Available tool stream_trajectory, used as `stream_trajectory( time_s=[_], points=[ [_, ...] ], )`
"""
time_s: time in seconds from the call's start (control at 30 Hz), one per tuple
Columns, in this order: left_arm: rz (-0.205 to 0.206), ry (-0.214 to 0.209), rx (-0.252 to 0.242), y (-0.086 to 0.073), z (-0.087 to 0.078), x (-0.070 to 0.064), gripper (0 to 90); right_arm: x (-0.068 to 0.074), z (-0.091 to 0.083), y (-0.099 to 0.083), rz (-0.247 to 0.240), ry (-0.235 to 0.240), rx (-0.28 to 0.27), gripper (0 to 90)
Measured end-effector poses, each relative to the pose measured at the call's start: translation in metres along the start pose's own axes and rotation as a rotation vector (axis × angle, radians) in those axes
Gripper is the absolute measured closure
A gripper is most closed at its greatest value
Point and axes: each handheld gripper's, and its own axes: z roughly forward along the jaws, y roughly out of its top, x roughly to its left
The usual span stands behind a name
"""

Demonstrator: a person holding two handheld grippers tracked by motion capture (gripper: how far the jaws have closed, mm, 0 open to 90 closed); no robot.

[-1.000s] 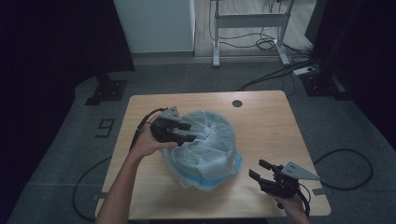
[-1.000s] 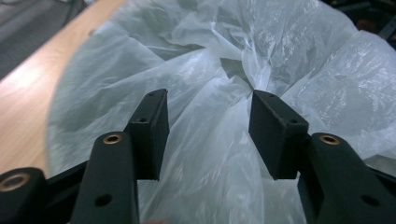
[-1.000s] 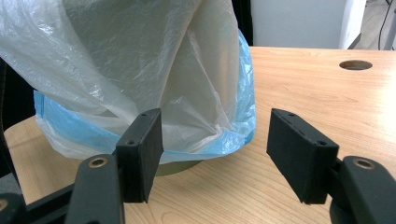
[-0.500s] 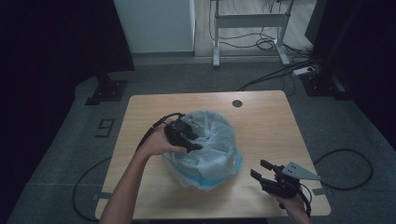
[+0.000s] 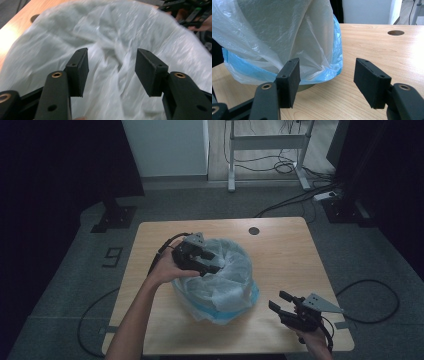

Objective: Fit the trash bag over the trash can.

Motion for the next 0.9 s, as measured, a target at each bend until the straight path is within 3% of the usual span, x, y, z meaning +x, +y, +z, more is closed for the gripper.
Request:
stream_trajectory(
  time_s=[0.33, 0.5, 0.9],
  points=[
    [0.046, -0.054, 0.047, 0.021, 0.022, -0.009, 51.0, -0.001, -0.001, 0.000, -0.001, -0.002, -0.002, 37.1],
    [0.079, -0.097, 0.103, 0.027, 0.034, -0.015, 60.9, -0.001, -0.002, 0.000, -0.001, -0.003, -0.006, 37.1],
    [0.111, -0.088, 0.228, 0.027, 0.058, -0.024, 54.2, 0.000, 0.000, -0.001, -0.004, -0.003, 0.000, 37.1]
  ],
)
